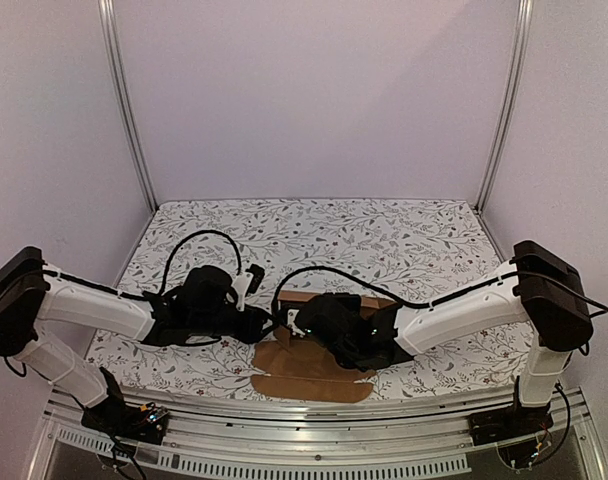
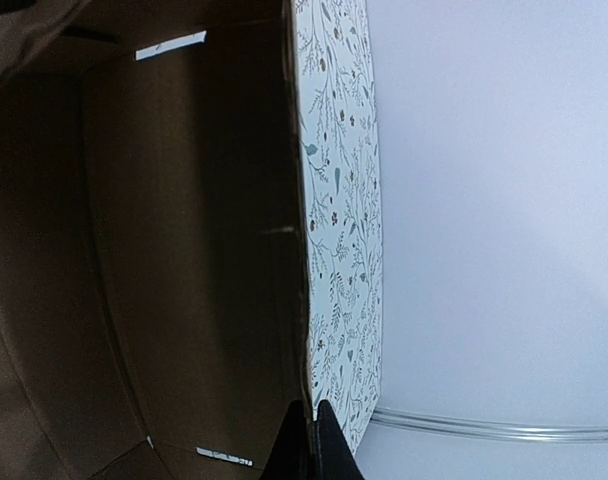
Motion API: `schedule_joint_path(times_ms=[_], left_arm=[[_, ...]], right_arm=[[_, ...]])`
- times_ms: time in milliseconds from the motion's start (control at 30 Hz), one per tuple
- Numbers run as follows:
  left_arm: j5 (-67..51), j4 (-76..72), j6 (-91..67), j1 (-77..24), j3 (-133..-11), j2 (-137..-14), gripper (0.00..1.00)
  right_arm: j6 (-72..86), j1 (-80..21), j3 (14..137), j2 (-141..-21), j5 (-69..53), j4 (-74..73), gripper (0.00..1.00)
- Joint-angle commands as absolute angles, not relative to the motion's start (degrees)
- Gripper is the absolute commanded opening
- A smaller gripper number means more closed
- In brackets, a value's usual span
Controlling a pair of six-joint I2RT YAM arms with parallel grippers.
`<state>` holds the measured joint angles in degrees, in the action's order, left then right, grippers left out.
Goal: Fold the paper box
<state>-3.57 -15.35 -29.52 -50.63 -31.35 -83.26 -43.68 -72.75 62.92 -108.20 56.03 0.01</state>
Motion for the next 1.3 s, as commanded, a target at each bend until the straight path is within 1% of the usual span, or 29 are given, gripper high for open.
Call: schedule_joint_path(times_ms=[0,433,700,867,967,1267], left_arm=[[-2.31,-15.2,-28.22,-51.51,-32.56,-84.84,0.36],[-0.18,-15.68,-27.57,-52.71,-34.9,-89.18,0.36],[4.49,-15.38,-27.5,-54.09,-34.74,-89.39,0.35],[6.51,-15.48,-27.78,-55.07,-34.81,-89.88,0.32],[7.67,-15.38,-27.8,-55.65,-35.08,-90.02,0.28],[10.28,-15.53,-28.17,-56.93,-35.61,-90.29,0.13]], right_arm=[[-42.45,-73.84,63.52,-108.99,56.12,0.09,0.0],[-39.93,-75.69,63.71,-110.37,55.98,-2.35,0.0],[-38.31,-76.37,64.1,-111.15,55.57,-3.83,0.0],[-36.61,-77.05,65.09,-111.95,55.05,-5.61,0.0],[-35.85,-77.38,65.71,-112.69,54.91,-6.62,0.0],[-30.81,-77.38,68.04,-113.03,53.06,-12.2,0.0]])
